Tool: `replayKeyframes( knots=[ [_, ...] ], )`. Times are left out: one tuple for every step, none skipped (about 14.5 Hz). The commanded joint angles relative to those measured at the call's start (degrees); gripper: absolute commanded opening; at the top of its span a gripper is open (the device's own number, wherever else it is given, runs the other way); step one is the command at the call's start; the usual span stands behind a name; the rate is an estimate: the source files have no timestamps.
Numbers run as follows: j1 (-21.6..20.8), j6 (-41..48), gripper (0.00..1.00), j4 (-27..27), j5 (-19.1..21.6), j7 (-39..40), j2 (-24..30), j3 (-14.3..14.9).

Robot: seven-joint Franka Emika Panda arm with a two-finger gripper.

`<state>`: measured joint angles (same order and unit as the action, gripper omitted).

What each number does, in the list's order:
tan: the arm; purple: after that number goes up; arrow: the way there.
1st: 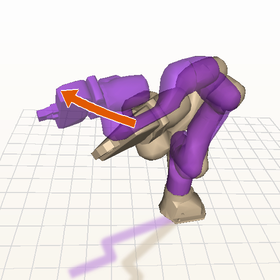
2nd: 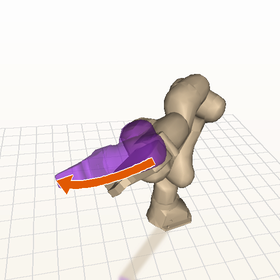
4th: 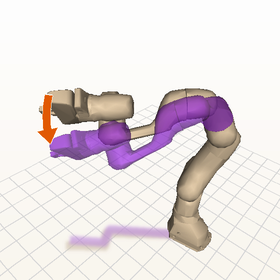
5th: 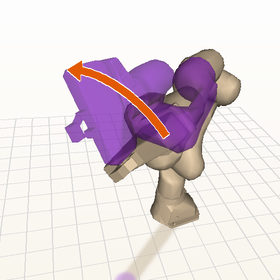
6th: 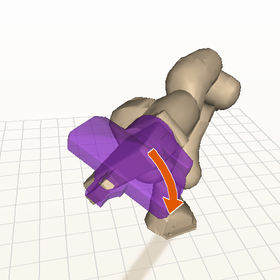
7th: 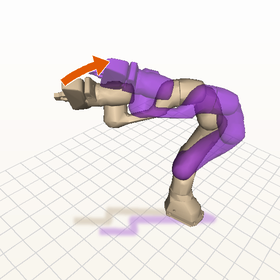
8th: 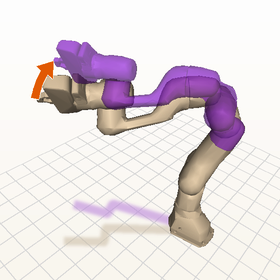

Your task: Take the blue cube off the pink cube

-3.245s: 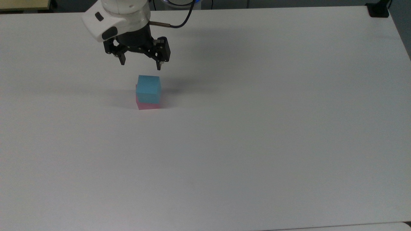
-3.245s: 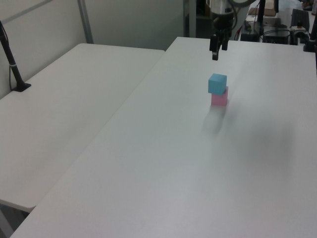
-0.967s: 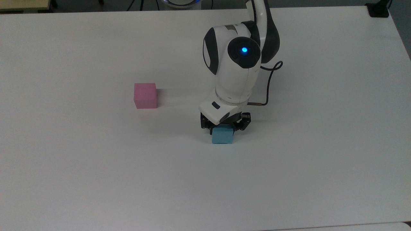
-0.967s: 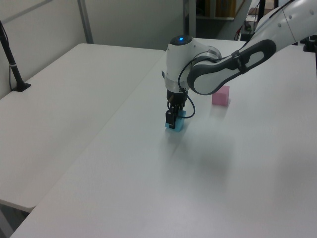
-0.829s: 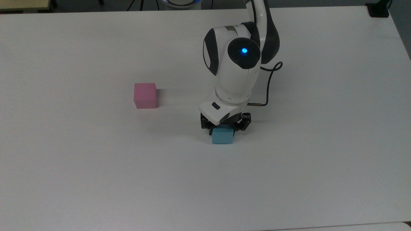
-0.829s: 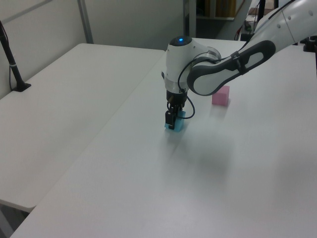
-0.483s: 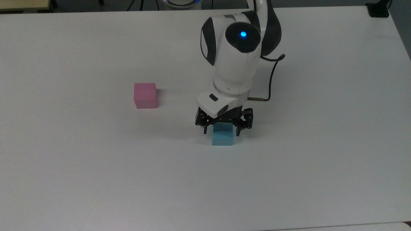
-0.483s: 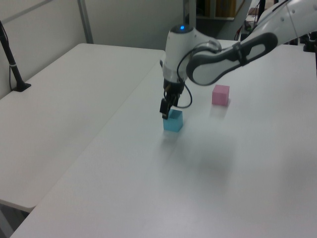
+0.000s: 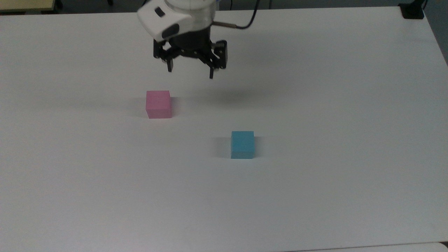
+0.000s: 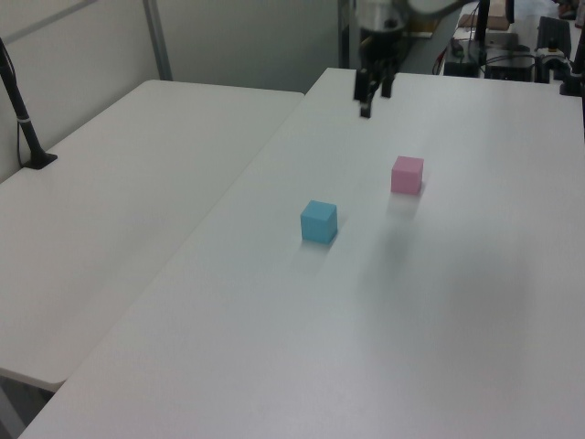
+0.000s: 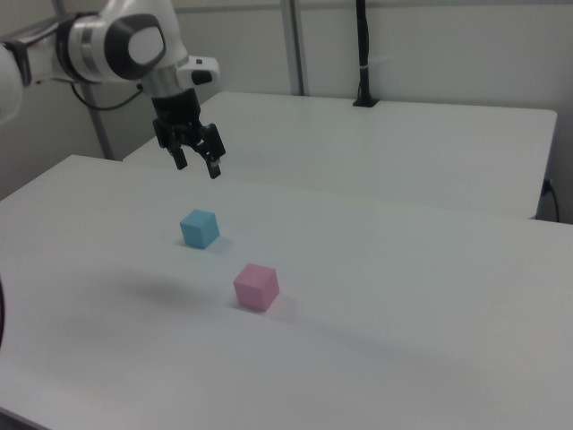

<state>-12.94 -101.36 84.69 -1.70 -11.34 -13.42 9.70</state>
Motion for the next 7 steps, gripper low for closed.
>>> replayKeyframes(
  knots=[
    [2.12,2.13,1.00,9.34,-0.41,3.60,8.57,-0.64],
    [2.21,2.13,1.00,9.79,-0.32,4.30,8.93,-0.73],
    [2.30,2.22,1.00,9.80,-0.23,4.22,9.20,-0.73],
    [2.30,2.13,1.00,9.80,-0.23,3.61,9.55,-0.73],
    [2.30,2.13,1.00,9.80,-0.23,3.61,9.55,-0.73],
    [2.30,2.13,1.00,9.71,-0.23,3.61,9.38,-0.73],
    [2.30,2.13,1.00,9.71,-0.23,3.70,9.37,-0.73]
  ],
)
